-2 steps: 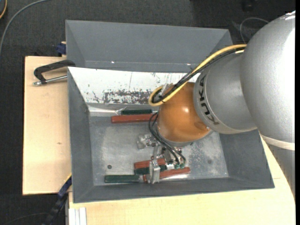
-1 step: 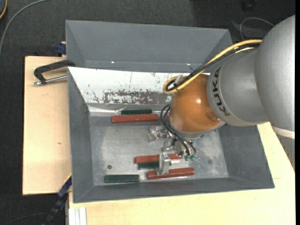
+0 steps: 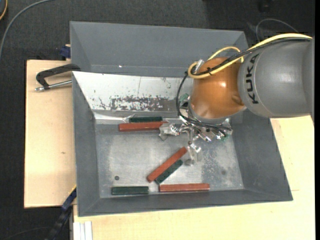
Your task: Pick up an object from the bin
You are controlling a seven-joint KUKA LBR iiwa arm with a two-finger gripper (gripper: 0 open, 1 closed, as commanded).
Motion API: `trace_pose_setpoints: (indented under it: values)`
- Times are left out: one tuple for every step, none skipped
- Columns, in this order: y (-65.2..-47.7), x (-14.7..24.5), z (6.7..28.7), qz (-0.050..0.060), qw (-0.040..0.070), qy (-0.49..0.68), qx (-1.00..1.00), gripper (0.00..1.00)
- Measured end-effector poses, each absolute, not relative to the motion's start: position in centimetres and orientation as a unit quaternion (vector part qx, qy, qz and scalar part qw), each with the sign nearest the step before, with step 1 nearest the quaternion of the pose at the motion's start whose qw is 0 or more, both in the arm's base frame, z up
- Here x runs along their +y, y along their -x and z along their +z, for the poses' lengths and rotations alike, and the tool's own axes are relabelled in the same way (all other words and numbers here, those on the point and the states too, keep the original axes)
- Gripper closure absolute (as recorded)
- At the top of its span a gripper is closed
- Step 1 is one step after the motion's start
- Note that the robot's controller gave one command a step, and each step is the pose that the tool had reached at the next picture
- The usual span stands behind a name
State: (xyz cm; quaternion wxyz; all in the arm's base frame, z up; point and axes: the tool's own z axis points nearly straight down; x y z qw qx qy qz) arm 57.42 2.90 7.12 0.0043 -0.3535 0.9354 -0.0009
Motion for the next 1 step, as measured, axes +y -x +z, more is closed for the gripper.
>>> trace_pose_setpoints:
  values:
    - [-52.96, 6.36, 7.05, 0.002, 0.0, 0.44, 0.898, 0.0]
